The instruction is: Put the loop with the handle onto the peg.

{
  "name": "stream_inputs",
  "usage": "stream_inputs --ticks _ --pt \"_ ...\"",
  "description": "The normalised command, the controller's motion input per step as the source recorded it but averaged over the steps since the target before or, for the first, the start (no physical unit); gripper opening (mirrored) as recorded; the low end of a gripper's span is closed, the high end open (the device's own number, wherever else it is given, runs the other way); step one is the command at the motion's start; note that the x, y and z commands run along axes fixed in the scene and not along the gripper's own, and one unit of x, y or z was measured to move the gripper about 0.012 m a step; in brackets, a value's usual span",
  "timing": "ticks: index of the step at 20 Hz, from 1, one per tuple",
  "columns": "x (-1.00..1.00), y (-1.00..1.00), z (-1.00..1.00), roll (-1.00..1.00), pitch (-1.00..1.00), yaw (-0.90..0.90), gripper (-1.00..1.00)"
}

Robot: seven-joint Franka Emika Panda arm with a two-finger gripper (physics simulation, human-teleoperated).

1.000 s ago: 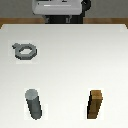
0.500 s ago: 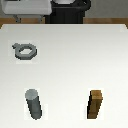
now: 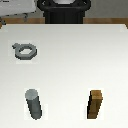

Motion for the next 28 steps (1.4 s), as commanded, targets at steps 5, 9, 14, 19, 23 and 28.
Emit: stream_inputs --ticks 5,9,14,19,23,28 --pt "0.00 0.00 0.00 0.00 0.00 1.00 1.00" --pt "0.00 -0.50 0.00 0.00 0.00 0.50 1.00" --pt "-0.20 -0.20 0.00 0.00 0.00 0.00 1.00" --pt "0.00 0.00 -0.80 0.00 0.00 0.00 1.00" --pt "-0.25 0.00 -0.50 0.00 0.00 0.00 1.00" --pt "-0.40 0.00 -0.40 0.00 0.00 0.00 1.00"
